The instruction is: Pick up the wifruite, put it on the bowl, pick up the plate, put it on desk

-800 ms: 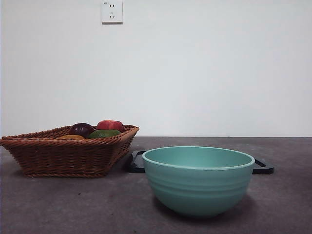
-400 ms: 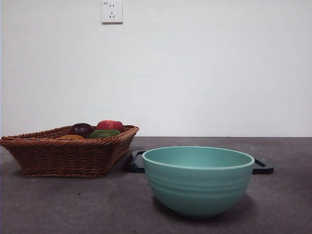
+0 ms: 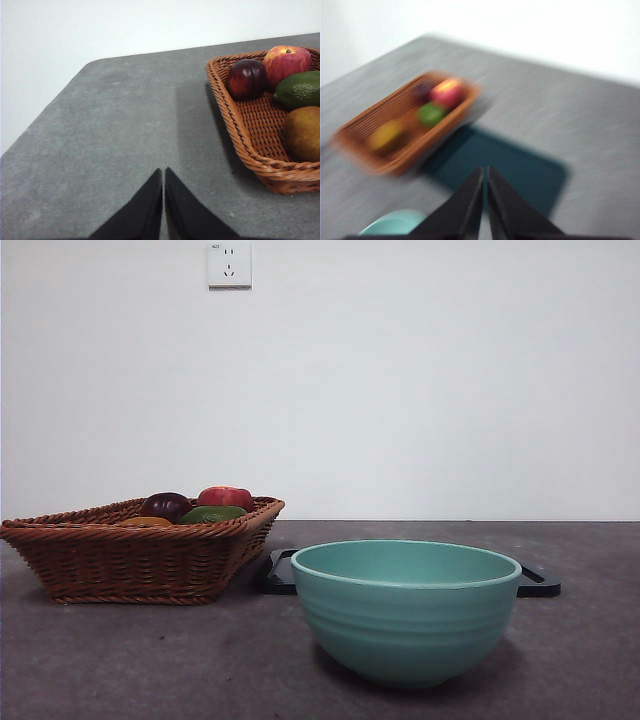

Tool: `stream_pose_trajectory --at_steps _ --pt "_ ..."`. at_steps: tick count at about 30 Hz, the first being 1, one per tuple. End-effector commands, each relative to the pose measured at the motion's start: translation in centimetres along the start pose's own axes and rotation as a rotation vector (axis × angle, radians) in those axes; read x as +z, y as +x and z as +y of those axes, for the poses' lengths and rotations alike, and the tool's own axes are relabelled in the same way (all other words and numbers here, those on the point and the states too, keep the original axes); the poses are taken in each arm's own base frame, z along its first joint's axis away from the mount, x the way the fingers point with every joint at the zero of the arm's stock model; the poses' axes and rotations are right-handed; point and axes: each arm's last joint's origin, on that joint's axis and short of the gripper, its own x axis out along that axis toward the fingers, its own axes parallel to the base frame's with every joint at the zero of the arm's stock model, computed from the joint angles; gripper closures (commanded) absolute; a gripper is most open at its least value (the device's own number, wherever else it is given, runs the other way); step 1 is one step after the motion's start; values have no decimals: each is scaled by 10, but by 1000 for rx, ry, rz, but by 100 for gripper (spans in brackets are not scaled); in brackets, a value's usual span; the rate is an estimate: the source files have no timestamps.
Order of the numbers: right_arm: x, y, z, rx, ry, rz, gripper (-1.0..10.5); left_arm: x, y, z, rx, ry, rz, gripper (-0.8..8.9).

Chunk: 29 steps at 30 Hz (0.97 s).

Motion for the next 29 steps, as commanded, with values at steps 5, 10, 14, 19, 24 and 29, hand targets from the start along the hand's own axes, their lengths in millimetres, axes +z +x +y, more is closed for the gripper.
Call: stream_pose_trajectory --at_steps 5,10,14,19,24,29 --pt "-46 -14 -18 -236 -63 -213 942 -7 2 -1 2 -7 27 806" --pt "-88 -12 -24 -393 -65 -266 942 -7 2 -1 2 -6 27 806" --pt "-120 -6 -28 -451 -67 -292 942 -7 2 -1 2 -6 27 806" --pt "-149 2 -31 -469 -67 -309 942 -7 2 -1 2 -6 27 806" --pt "-167 8 -33 -468 -61 -295 942 -7 2 -1 2 -6 27 806" --pt "-173 10 -34 -475 -44 -246 942 -7 2 -1 2 -6 27 806"
